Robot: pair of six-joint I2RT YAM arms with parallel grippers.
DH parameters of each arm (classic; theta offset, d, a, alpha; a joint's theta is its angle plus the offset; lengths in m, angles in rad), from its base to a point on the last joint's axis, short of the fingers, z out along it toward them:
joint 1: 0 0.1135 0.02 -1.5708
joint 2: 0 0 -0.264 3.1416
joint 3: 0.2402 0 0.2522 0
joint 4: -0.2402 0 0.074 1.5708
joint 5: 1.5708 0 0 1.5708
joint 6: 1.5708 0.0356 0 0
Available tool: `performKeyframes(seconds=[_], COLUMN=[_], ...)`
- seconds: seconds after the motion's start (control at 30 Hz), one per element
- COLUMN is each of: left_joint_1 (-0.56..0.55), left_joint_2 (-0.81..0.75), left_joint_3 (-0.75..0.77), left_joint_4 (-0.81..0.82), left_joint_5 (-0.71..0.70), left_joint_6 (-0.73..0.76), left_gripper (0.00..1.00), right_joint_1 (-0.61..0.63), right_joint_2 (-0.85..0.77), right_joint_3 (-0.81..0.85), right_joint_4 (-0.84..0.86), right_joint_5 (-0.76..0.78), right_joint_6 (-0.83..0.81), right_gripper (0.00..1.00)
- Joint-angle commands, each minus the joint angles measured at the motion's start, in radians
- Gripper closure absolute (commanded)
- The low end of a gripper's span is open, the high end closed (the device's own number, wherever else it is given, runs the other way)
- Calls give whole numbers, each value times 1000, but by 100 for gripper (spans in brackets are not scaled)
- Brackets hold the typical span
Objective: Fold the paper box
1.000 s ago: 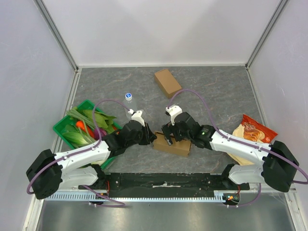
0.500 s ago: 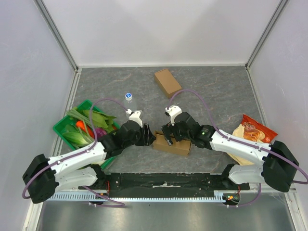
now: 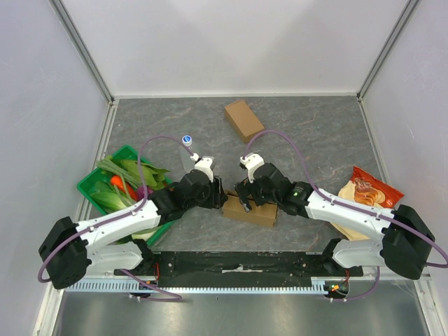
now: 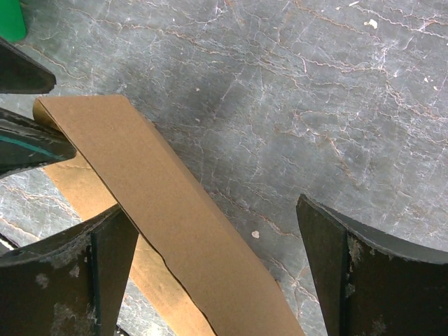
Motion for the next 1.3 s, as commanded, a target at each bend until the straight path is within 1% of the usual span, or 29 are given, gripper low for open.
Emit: performKeyframes(seconds=[0.0,0.13,0.2,0.23,0.3,0.33,0.43,0.63,0.67,0.73,0.77,0.83,1.0,1.07,1.13,1.17,1.2,1.23,1.27], left_joint_1=[4,2,4,4,4,2,0,0,0,-3,-3,-6,-10,-12,-15,-16,-19,-19,-19], left_joint_2=[41,80,92,92,94,91,77,78,83,89,92,97,91,89,92,95,95,95,95], left_joint_3=[53,80,83,81,69,64,37,26,24,29,30,32,43,46,53,55,55,55,57], left_joint_4=[33,28,29,30,34,34,39,42,42,42,42,40,31,31,26,23,23,22,20], left_joint_5=[-33,-69,-80,-78,-72,-70,-76,-80,-77,-70,-72,-70,-63,-60,-60,-58,-60,-63,-63], left_joint_6=[70,84,85,90,87,84,73,73,71,67,64,58,51,51,51,51,53,53,51], left_gripper=[46,65,70,78,82,88,98,98,98,98,98,98,98,98,98,98,98,98,98], right_joint_1=[2,2,2,2,2,2,2,2,2,2,2,2,-5,-7,-7,-7,-7,-5,-7], right_joint_2=[-13,-15,-15,-15,-15,-15,-16,-38,-43,-58,-66,-92,-193,-207,-216,-219,-227,-231,-234], right_joint_3=[4,4,7,7,5,7,37,167,180,207,212,205,188,192,192,192,186,183,180], right_joint_4=[-5,-7,-10,-11,-15,-16,-56,-269,-334,-384,-428,-453,-574,-622,-637,-656,-663,-663,-657], right_joint_5=[-7,-10,-14,-15,-15,-11,22,106,118,118,118,106,190,207,204,216,229,236,232], right_joint_6=[-8,-2,7,10,19,24,70,206,240,259,277,279,341,348,342,340,339,328,320], right_gripper=[2,2,2,2,2,2,2,2,2,2,2,2,2,3,9,15,19,25,27])
